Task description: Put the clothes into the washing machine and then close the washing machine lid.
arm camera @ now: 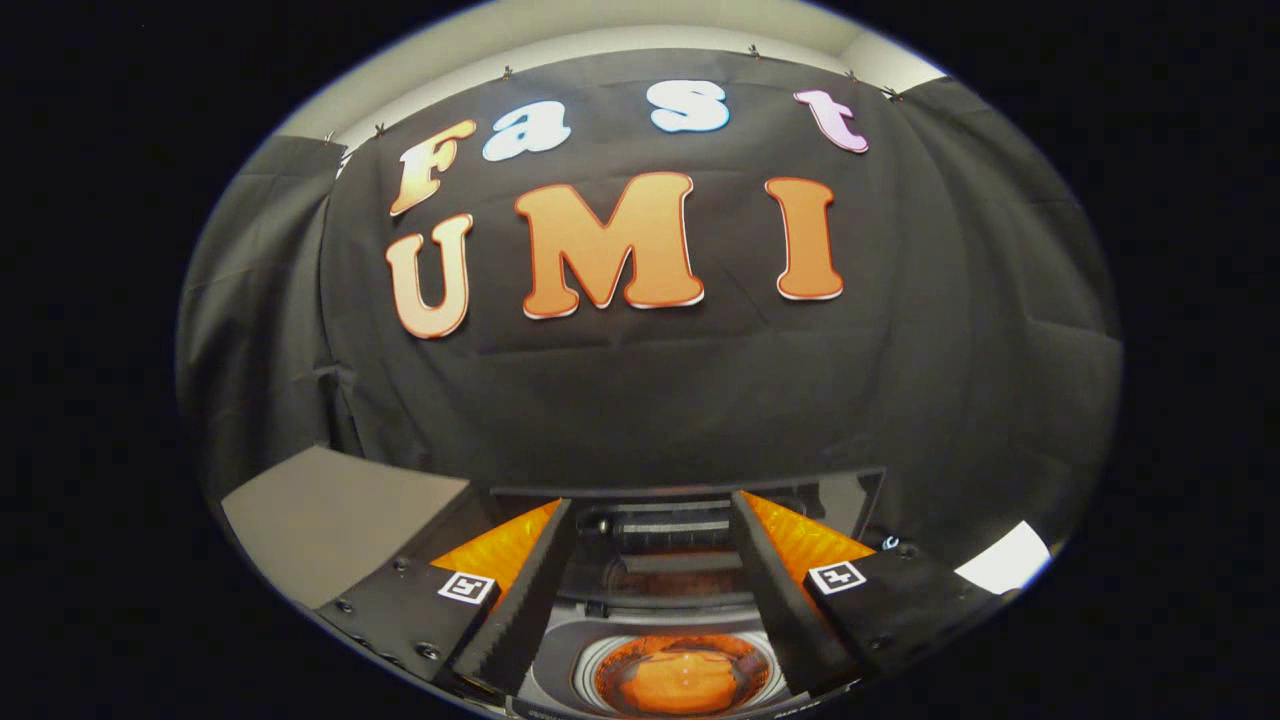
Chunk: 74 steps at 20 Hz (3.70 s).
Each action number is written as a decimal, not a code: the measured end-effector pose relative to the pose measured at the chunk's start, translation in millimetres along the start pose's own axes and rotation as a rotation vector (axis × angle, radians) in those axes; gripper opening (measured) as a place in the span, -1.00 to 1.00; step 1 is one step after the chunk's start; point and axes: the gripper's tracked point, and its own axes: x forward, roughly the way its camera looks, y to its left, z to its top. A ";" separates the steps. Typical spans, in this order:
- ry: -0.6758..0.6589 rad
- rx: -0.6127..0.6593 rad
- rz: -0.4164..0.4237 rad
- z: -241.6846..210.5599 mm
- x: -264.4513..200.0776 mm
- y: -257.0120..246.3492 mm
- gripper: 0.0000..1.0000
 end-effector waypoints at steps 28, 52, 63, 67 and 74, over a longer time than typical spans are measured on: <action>0.112 0.019 -0.156 -42.6 158.5 -63.6 0.99; 0.082 -0.020 -0.104 -90.7 45.3 -45.0 0.98; 0.128 -0.017 -0.120 -117.2 22.3 -45.7 0.97; 0.238 0.034 -0.112 -166.1 19.3 -45.4 0.99; 0.306 0.033 -0.122 -203.2 5.1 -47.1 0.99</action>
